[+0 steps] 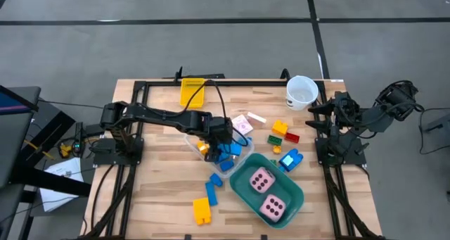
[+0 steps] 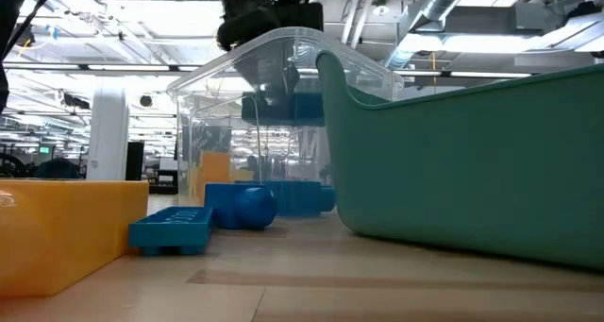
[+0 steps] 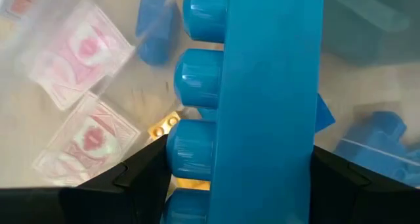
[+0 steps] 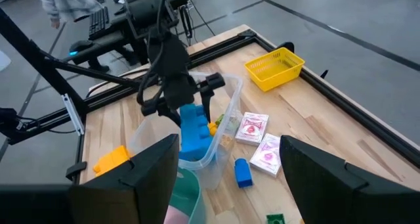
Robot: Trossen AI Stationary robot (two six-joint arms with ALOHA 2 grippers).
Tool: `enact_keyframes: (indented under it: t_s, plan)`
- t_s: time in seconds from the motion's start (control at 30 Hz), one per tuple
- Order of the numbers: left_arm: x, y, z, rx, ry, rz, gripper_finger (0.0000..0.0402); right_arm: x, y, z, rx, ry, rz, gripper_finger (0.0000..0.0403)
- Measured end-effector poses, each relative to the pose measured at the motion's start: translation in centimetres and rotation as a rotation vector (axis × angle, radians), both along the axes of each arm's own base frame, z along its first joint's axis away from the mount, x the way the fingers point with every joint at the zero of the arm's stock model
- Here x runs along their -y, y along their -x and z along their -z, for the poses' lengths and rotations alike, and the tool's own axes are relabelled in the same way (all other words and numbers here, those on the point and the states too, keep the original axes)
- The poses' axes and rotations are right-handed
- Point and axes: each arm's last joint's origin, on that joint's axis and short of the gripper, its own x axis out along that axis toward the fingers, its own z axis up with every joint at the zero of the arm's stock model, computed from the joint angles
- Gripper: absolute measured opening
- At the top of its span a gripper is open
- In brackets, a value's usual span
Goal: Pick & Place Toys
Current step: Put the blue game piece into the transparent bin
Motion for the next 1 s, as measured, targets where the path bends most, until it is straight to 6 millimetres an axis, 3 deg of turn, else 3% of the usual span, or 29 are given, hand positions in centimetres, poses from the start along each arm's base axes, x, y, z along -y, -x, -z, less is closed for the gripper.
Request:
enact_keyframes:
  t_s: [0.3, 1.0]
  plan:
    - [-0.7, 0.3, 1.4, 0.016, 0.03, -0.053, 0.026, 0.0, 0.0, 0.0, 0.006, 0.009, 0.014, 0.0254]
    - [-0.8, 0.4, 0.7, 0.055, 0.016, -0.082, 0.0286, 0.0, 0.0, 0.0, 0.006, 0.007, 0.015, 0.0254]
